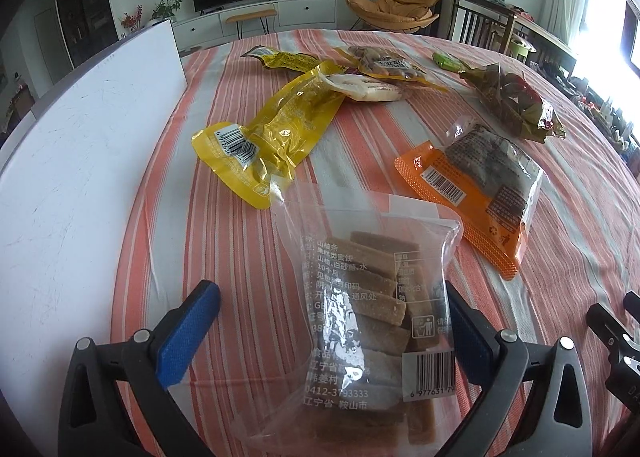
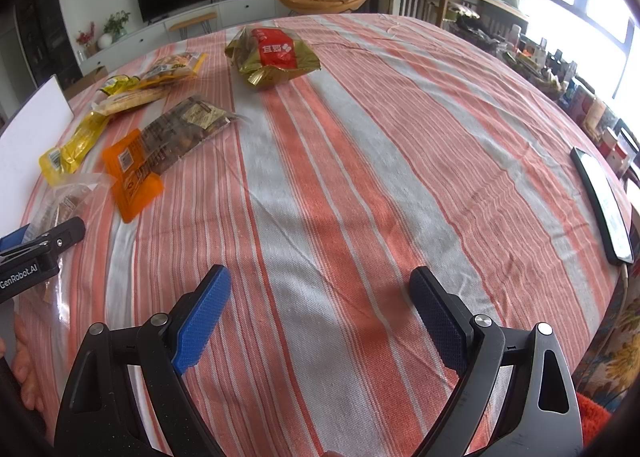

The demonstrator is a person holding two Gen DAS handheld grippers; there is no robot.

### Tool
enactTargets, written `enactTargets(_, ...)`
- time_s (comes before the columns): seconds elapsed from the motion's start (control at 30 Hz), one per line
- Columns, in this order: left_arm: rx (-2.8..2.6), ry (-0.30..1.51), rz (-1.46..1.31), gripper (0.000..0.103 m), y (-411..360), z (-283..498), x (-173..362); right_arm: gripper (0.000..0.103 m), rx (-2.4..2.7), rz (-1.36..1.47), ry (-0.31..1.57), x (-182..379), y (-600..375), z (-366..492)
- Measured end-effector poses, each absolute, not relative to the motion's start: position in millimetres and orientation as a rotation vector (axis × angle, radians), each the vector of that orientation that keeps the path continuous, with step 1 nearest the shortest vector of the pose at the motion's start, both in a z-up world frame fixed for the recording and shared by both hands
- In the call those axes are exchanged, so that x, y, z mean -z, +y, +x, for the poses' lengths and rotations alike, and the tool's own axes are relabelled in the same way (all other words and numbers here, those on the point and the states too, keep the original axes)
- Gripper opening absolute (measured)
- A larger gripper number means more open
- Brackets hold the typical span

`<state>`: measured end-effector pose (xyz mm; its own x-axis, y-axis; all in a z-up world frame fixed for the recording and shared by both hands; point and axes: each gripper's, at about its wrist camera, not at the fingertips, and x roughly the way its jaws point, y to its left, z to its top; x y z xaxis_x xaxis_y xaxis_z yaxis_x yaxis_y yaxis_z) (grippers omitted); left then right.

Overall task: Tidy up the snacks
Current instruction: 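Hold the bar bag with the left gripper while the right grasps the orange-backed dark-snack bag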

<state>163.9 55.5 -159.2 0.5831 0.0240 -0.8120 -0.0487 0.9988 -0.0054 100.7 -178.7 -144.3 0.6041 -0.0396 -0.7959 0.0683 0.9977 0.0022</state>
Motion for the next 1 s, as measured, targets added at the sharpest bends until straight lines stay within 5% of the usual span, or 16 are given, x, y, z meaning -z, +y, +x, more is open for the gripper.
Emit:
enactTargets(0.77,-0.041,0.947,-0.028,0.103,55,163,159,0.092,-0.001,0.174,0.942,135,-195,105)
enactTargets(1.0,-0.041,0.946,-0.028,0.103,55,163,160,0.092,-0.137,0.288,0.986,95,-173,180)
